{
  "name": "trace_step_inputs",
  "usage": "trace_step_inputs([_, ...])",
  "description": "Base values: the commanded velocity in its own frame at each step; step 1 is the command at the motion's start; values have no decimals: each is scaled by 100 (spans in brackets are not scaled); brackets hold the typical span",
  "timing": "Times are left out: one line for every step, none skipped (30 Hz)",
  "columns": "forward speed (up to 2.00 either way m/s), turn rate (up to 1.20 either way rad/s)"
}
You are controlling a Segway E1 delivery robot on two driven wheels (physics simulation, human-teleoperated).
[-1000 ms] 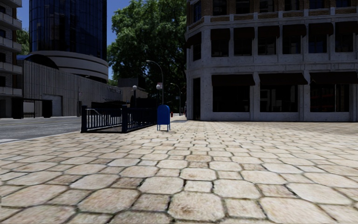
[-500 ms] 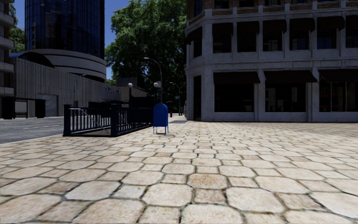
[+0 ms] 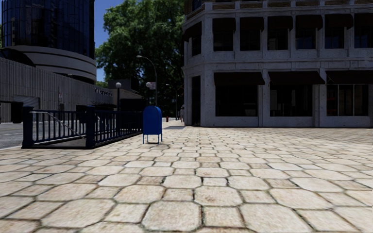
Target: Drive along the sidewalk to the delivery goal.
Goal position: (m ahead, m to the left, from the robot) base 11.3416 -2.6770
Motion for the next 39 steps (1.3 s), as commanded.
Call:
trace_step_inputs([200,-38])
trace_step_inputs([200,-38])
trace_step_inputs([200,-38])
trace_step_inputs([200,-38])
trace_step_inputs([200,-38])
trace_step_inputs([200,-38])
trace_step_inputs([200,-38])
trace_step_inputs([200,-38])
trace_step_inputs([200,-38])
trace_step_inputs([200,-38])
trace_step_inputs([200,-38])
trace_step_inputs([200,-38])
trace_step_inputs([200,-38])
trace_step_inputs([200,-38])
trace_step_inputs([200,-38])
trace_step_inputs([200,-38])
trace_step_inputs([200,-31])
trace_step_inputs([200,-7])
trace_step_inputs([200,0])
trace_step_inputs([200,0])
trace_step_inputs([200,0])
trace_step_inputs([200,0])
trace_step_inputs([200,0])
trace_step_inputs([200,0])
trace_step_inputs([200,0])
trace_step_inputs([200,0])
trace_step_inputs([200,0])
trace_step_inputs([200,0])
trace_step_inputs([200,0])
trace_step_inputs([200,0])
trace_step_inputs([200,0])
trace_step_inputs([200,0])
trace_step_inputs([200,0])
trace_step_inputs([200,0])
trace_step_inputs([200,0])
trace_step_inputs([200,0])
trace_step_inputs([200,0])
trace_step_inputs([200,0])
trace_step_inputs([200,0])
